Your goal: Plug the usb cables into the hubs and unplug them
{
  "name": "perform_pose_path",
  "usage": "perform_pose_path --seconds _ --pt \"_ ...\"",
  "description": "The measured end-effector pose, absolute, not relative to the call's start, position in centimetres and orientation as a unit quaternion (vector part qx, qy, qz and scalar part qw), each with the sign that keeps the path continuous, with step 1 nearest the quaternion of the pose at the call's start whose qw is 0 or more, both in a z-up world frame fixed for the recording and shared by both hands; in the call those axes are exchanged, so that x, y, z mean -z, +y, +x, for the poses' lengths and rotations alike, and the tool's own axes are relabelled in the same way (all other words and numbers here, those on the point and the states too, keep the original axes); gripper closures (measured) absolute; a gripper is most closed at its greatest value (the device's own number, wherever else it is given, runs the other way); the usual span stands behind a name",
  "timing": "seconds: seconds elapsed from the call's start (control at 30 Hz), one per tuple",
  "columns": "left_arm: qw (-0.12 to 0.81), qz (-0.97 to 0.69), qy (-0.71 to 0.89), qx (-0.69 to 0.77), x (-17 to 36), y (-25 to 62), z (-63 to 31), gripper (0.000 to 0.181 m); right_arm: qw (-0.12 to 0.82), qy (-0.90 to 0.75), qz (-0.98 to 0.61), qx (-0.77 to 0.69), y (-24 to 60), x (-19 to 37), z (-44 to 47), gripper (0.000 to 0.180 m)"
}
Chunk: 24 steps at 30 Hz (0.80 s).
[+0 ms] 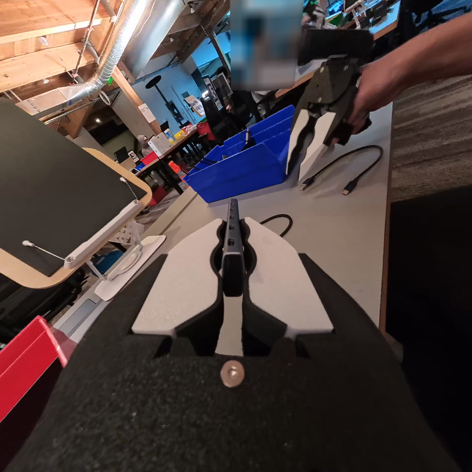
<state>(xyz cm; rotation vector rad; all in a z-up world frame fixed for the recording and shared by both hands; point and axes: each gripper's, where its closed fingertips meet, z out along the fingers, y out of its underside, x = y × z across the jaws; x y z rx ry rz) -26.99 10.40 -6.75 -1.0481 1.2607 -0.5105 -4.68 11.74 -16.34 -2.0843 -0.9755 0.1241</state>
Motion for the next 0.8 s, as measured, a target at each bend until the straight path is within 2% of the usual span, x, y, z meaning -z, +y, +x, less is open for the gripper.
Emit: perform_pose_path --seconds 0.17,0.3,0.37,0.7,0.8 --pt "0.643 -0.458 0.569 0.229 7.7 9.8 -26.5 0.171 0.39 -0.4 -0.828 -0.042 10.3 18.0 -2.0 0.155" --pt "0.636 -0.458 0.582 0.217 8.5 9.5 -26.1 0.171 0.405 -0.411 -0.803 -0.146 7.8 17.2 -5.1 0.157" --pt "0.632 -0.46 0.585 0.216 8.8 9.3 -26.0 0.171 0.399 -0.443 -0.78 -0.188 5.2 16.7 -7.3 0.164" --pt "0.624 -0.455 0.596 0.221 9.1 8.1 -25.0 0.171 0.373 -0.47 -0.791 -0.115 3.6 19.4 -6.3 0.162" --pt "0.618 -0.461 0.596 0.225 9.2 7.9 -24.7 0.171 0.376 -0.481 -0.784 -0.116 3.5 19.9 -6.8 0.173"
